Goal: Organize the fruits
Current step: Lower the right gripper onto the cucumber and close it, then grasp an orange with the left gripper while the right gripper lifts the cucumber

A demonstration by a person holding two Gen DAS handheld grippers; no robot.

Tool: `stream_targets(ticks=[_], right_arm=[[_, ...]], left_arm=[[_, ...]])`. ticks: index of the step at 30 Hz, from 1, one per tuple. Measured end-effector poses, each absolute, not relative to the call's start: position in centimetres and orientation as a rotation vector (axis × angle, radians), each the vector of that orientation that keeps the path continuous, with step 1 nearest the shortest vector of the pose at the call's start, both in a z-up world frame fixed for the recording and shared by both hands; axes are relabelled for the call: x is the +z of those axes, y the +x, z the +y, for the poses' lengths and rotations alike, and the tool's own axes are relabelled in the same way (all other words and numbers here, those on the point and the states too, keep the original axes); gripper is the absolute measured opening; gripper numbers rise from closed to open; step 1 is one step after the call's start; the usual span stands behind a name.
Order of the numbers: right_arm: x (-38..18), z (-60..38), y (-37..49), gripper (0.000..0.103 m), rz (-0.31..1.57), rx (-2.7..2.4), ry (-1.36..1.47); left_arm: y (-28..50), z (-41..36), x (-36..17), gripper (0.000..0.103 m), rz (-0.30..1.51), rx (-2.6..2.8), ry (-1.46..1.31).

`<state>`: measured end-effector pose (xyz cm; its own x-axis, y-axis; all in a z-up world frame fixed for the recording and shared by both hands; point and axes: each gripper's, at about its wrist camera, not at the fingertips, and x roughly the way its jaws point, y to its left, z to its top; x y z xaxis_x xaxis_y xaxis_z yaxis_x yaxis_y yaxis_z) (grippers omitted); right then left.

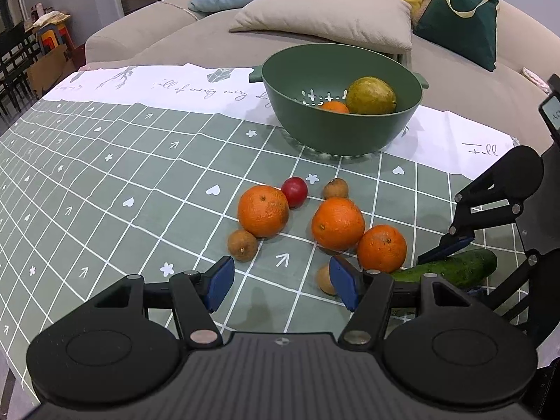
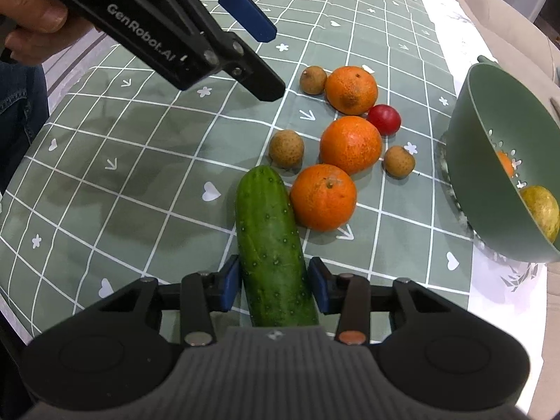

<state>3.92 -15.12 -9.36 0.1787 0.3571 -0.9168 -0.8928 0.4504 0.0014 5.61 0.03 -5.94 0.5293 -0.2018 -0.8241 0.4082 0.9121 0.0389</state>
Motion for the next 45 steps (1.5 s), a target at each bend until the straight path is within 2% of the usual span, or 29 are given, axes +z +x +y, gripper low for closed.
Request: stream_targets(ticks=[11, 24, 25, 29, 31, 45], right_arm=[[-9.0, -16.9, 4.4, 0.036, 1.122, 0.976, -0.725], [-8.7, -20.5, 7.0, 0.035, 1.155, 0.877, -0.644], [-8.6, -20.6, 7.1, 0.035, 1.158, 0.870, -0.637], [-8.6, -21.1, 7.7, 0.035, 1.165, 0.849, -0.611], [-8.6, -21.3, 7.8, 0.035, 1.168, 0.840, -0.602], [-7.5, -21.8, 8.8, 0.034, 1.165, 0.781, -0.555]], left_arm=[[9.0, -1.5, -7.1, 0.074, 0.943, -0.414, 0.382], [12.3, -2.7, -9.2, 0.073, 0.980, -0.442, 0.462], [12.5, -2.7, -9.4, 0.073, 0.985, -0.441, 0.466], [12.8, -2.9, -10.0, 0.055, 0.995, -0.441, 0.470], [12.8, -2.9, -10.1, 0.053, 0.995, -0.442, 0.460], [11.0, -2.1, -7.7, 0.051, 0.962, -0.446, 0.412]])
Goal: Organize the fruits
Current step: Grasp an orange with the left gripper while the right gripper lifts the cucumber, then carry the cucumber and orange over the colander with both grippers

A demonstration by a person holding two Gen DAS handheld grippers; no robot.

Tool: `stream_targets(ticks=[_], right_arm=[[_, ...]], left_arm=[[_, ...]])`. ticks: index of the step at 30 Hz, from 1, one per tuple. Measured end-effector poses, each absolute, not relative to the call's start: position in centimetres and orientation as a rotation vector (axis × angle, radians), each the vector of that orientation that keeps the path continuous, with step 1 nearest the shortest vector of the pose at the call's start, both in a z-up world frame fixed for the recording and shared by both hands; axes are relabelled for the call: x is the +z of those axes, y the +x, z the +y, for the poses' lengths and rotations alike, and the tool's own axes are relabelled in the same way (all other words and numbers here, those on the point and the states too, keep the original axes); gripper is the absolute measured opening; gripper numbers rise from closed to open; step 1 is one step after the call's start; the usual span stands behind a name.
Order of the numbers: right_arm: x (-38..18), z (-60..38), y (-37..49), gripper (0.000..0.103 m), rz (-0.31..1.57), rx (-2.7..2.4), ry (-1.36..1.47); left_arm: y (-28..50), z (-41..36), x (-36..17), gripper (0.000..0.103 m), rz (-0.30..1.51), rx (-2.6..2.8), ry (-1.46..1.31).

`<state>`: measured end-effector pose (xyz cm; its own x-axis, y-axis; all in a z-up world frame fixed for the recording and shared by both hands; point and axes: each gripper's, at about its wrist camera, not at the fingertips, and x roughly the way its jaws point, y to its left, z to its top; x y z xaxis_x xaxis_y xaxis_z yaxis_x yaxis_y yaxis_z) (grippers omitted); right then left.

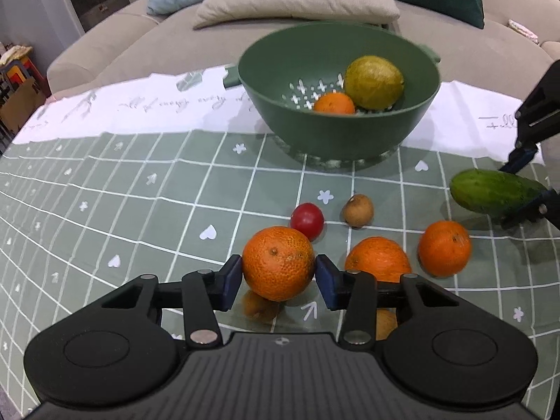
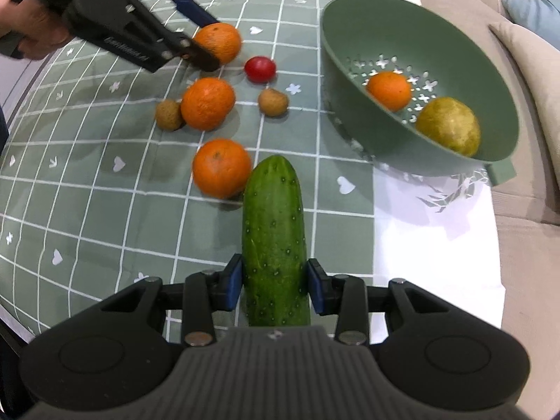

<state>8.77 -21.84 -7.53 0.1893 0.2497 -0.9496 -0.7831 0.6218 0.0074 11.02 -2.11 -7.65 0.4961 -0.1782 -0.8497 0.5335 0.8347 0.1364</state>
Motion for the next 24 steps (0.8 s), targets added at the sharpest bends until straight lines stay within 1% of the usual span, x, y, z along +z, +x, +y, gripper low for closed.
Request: stream_targets(ticks=[5, 13, 19, 24], right_arm=[[-5.2, -22.6, 9.3, 0.034, 1.150, 0.761, -0.504], [-0.7, -23.4, 9.2, 0.034, 1.075, 0.723, -0.511], [-0.5, -23.2, 8.4, 0.034, 1.077, 0.738, -0.530], [-0.4, -22.8, 9.0, 0.034, 1.070, 0.757, -0.557]], left_arm=[[9.5, -1.9, -5.1, 0.051, 0.913, -0.447, 0.418], [7.1, -1.8, -1.8, 0.051, 0.853, -0.456, 0.402], [6.0, -3.2, -1.3, 0.052, 0.839, -0.484, 0.427], [7.0, -4.7, -0.8, 0.052, 0.827, -0.490, 0.441]])
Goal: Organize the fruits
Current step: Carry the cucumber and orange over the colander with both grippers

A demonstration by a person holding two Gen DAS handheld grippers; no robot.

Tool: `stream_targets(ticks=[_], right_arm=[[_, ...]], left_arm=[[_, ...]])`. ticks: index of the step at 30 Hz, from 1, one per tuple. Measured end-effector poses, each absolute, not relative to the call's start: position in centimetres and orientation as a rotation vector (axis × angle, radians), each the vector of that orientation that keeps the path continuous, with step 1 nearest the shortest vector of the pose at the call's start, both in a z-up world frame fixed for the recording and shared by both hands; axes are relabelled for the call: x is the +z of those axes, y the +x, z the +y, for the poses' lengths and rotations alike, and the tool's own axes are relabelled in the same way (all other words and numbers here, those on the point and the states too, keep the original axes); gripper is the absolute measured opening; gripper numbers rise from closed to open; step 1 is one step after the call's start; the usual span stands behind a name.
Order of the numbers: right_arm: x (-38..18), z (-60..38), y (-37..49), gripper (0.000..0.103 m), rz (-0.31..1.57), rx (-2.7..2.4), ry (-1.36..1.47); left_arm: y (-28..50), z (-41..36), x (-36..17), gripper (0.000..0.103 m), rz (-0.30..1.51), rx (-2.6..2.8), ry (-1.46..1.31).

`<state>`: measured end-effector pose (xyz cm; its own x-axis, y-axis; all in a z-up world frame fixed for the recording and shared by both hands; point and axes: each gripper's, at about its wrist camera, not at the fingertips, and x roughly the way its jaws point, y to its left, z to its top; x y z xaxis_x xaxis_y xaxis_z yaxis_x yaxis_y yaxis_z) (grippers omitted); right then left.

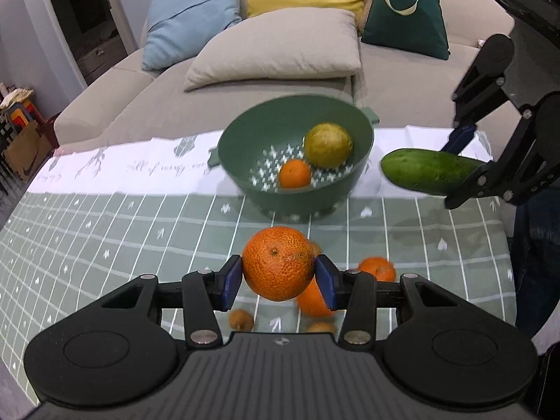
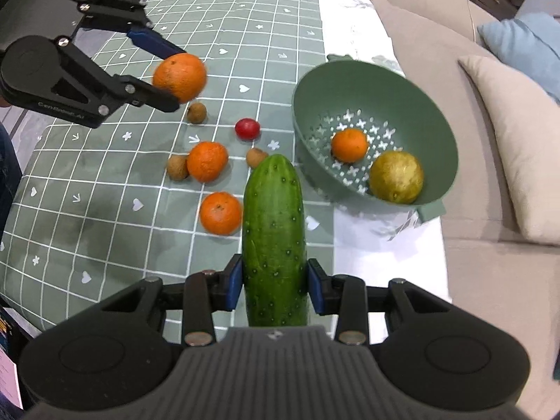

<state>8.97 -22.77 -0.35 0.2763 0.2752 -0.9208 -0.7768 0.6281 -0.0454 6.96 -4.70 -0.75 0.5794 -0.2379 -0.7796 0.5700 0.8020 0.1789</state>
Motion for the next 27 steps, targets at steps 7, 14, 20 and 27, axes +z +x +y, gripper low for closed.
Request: stream_targets(ticks=[7, 14, 20, 27], right_arm=[[3.0, -22.3, 14.0, 0.034, 0.978, 0.780, -0.645], [4.5, -20.9, 20.7, 0.034, 0.905, 0.814, -0.740], [2.9, -19.3, 23.7, 0.034, 0.792, 0.993, -0.876], [-0.1, -17.6, 25.7, 0.035, 0.709, 1.131, -1.016]], left_arm=[[9.7, -8.1, 0.9, 0.052, 0.775, -0.532, 0.469], [13.9, -11.0, 0.3, 0.052, 0.792, -0.543, 0.467], [16.7, -12.2, -2.0, 0.052, 0.846, -0.531, 0.419], [18.0, -12.7, -4.6, 0.052, 0.895, -0.540, 0.408]])
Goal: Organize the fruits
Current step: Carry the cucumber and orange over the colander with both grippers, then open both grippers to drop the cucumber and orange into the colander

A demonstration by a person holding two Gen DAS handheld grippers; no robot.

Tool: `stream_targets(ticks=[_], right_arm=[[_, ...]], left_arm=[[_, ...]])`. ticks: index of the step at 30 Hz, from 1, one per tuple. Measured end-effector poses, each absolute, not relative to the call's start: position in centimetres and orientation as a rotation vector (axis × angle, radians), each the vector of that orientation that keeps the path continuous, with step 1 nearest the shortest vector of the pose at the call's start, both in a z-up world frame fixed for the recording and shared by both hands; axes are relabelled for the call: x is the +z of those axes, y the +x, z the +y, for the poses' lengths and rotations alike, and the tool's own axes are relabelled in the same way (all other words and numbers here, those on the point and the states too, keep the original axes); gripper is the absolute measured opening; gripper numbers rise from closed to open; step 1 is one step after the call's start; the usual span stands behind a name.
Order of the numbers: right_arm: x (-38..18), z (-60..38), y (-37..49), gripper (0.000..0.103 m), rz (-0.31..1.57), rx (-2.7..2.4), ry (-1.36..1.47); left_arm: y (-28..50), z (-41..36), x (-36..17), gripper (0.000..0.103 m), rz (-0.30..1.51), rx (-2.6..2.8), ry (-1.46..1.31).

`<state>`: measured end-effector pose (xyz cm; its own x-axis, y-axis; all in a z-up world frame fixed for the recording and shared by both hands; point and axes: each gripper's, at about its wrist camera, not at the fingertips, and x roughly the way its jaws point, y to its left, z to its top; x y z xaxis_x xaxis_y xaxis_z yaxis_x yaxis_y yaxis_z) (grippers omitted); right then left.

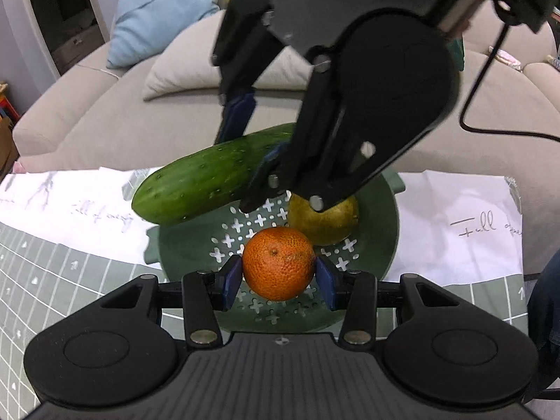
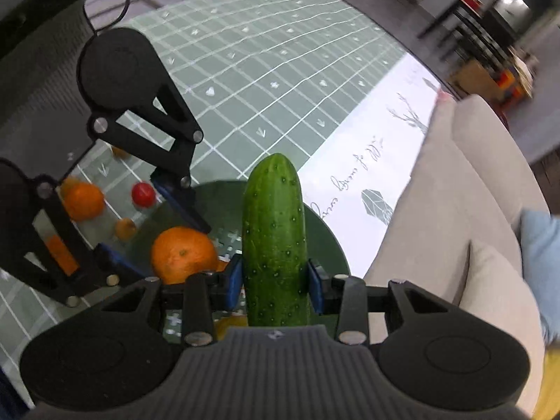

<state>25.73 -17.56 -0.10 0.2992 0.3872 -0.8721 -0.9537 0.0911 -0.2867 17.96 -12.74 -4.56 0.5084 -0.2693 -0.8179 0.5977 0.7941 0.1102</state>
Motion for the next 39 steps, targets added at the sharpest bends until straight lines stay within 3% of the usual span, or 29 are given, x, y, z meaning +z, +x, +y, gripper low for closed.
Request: stream_targets(ticks=[21, 23, 26, 39], right_arm=[[-5.5, -16.9, 27.2, 0.035, 0.711, 1.092, -1.135], [-5.7, -16.8, 27.4, 0.035, 0.722, 1.083, -1.130], [-5.4, -16.7, 27.2, 0.046, 0.729, 1.056, -1.122], [0.9, -20.7, 23.3, 0.048, 0.745, 0.851, -0.763]], left_arm=[[19.7, -12.2, -7.7, 0.053, 0.966, -0.519, 0.407], [19.7, -12.1, -7.6, 0.059, 0.966, -0.507, 0.406], [19.3, -11.8, -6.9, 0.072, 0.942, -0.506, 0.383], [13.5, -6.1, -1.6, 0.075, 0.845, -0.403, 0.268]])
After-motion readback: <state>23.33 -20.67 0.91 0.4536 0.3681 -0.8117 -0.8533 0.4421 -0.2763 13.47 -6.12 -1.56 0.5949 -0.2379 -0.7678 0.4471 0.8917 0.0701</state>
